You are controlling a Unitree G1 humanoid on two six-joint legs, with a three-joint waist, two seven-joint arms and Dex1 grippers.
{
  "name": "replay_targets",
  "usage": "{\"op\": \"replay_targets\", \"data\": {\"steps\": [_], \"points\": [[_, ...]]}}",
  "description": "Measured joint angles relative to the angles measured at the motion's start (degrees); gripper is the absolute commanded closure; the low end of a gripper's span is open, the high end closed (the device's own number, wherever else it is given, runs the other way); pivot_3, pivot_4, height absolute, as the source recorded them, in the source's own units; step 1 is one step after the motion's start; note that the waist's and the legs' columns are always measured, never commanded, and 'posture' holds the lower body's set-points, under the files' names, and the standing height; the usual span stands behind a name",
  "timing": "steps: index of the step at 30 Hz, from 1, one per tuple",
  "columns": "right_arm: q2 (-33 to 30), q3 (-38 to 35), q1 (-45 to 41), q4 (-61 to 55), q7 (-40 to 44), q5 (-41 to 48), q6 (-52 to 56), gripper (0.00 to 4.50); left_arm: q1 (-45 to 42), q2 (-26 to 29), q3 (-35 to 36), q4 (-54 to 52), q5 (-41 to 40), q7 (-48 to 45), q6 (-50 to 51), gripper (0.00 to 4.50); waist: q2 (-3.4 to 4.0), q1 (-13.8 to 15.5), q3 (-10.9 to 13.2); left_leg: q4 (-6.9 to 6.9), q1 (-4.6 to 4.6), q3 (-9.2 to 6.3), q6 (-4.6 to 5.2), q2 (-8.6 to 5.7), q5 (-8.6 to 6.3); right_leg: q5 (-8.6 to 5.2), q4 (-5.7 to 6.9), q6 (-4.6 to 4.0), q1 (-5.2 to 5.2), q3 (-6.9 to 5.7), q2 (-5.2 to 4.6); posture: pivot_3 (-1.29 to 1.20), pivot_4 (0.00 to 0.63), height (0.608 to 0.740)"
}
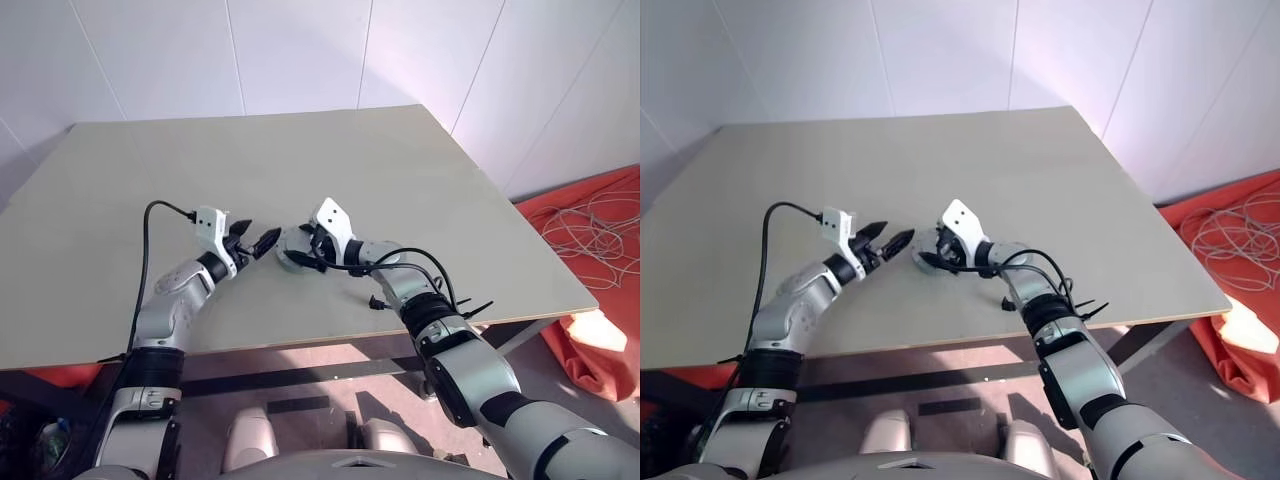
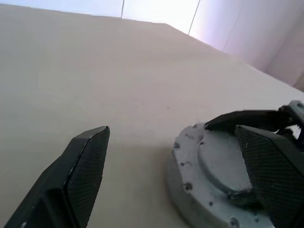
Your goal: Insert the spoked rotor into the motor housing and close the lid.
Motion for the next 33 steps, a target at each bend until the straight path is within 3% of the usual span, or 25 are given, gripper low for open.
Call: {"op": "replay_targets", "data": {"steps": [12, 19, 24, 27, 33], "points": [[0.1, 0.1, 0.0, -0.1, 0.1, 0.0, -0.3, 1.38, -5.2, -2.5, 0.8, 3.4, -4.5, 2.0, 10.5, 4.47, 0.01, -0.1, 0.0, -0.09, 0.01, 0.0, 0.0, -0.02, 0.0, -0.02, -0.03, 0.04, -0.03, 0.0, 0.01, 0.0, 0.0, 0.74], [0.1, 0.1, 0.0, -0.2, 0.0, 0.0, -0.3, 1.38, -6.8, -2.2, -0.2, 6.9, -3.0, 5.6, 15.0, 4.47, 0.01, -0.1, 0.0, -0.19, 0.02, 0.0, 0.0, -0.02, 0.0, -0.02, -0.08, 0.04, -0.04, -0.01, 0.01, 0.0, 0.0, 0.74], [0.0, 0.1, 0.1, -0.1, -0.3, 0.0, -0.3, 1.38, -9.0, -0.1, -0.5, 5.3, -3.8, 5.9, 25.1, 4.47, 0.02, 0.0, 0.0, -0.29, 0.19, 0.0, -0.01, -0.05, 0.0, -0.05, -0.09, 0.08, 0.07, -0.02, 0.0, 0.0, 0.0, 0.74], [-0.1, 0.1, 0.1, -0.1, -0.5, 0.0, -0.3, 1.38, -11.4, 1.5, -0.8, 4.6, -4.1, 6.5, 32.8, 4.47, 0.11, 0.0, 0.0, -0.33, 0.38, 0.01, 0.0, -0.11, 0.0, -0.09, -0.19, 0.14, 0.25, 0.0, -0.02, 0.0, 0.0, 0.74], [-0.2, 0.1, 0.1, -0.5, -0.3, -0.1, 1.1, 1.38, -12.2, 2.2, 0.3, 4.7, -5.2, 6.2, 38.3, 4.47, 0.25, 0.0, -0.1, -0.83, 0.85, -0.01, 0.0, -0.15, 0.0, -0.11, -1.12, 0.19, 1.04, -0.06, 0.0, 0.0, 0.0, 0.74]]}}
